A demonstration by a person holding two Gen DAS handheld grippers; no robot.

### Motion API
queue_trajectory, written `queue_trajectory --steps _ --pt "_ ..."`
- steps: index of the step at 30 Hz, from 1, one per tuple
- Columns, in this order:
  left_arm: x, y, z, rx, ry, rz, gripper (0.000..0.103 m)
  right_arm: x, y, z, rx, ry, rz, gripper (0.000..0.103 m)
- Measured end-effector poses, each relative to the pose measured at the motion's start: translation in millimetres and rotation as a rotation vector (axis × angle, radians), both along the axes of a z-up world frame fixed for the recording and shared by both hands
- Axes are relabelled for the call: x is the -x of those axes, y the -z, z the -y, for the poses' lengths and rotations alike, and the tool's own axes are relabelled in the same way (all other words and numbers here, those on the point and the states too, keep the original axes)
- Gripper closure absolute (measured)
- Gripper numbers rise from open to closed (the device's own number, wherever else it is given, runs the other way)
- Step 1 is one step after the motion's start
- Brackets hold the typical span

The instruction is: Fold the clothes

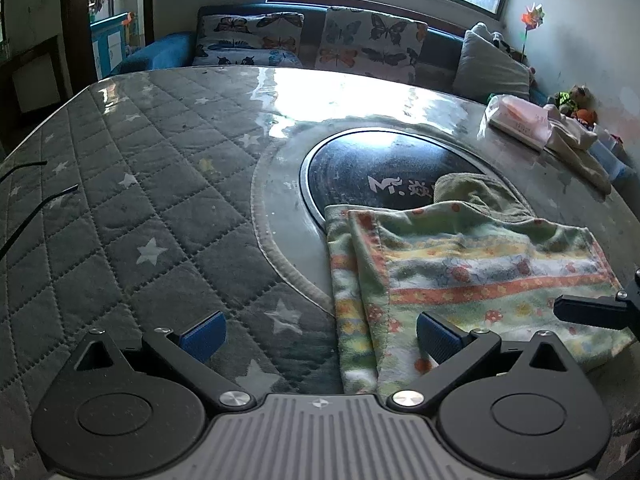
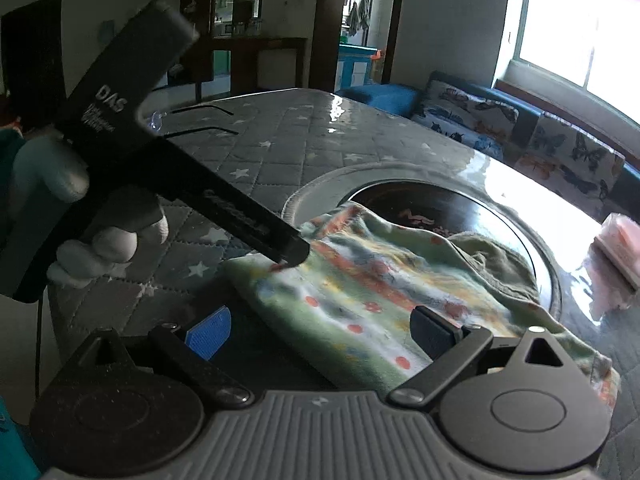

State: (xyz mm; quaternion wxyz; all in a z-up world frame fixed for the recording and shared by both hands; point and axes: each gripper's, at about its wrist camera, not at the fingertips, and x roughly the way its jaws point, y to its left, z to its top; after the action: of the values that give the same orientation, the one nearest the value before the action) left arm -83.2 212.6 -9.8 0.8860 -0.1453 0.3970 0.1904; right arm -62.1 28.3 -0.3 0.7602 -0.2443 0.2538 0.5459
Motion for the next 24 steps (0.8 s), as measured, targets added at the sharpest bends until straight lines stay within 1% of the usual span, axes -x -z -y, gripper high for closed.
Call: queue_trajectory --steps 3,7,17,24 --pt "-2 1 1 -0.006 0.0 -0.009 0.0 8 0 -4 -0.003 -0.02 0.014 0.006" --pt "-2 -1 -3 -0.005 -0.014 -0.006 0.0 14 3 -13 0.007 -0.047 0.021 0.009" --pt "1 -2 -12 -0.002 -0.045 -0.007 0.0 20 10 -28 0.025 -0.069 0.019 0.013" --pt "4 -2 -23 0.018 -0.078 -0.005 0.0 22 12 -36 0.033 -0.071 0.017 0.02"
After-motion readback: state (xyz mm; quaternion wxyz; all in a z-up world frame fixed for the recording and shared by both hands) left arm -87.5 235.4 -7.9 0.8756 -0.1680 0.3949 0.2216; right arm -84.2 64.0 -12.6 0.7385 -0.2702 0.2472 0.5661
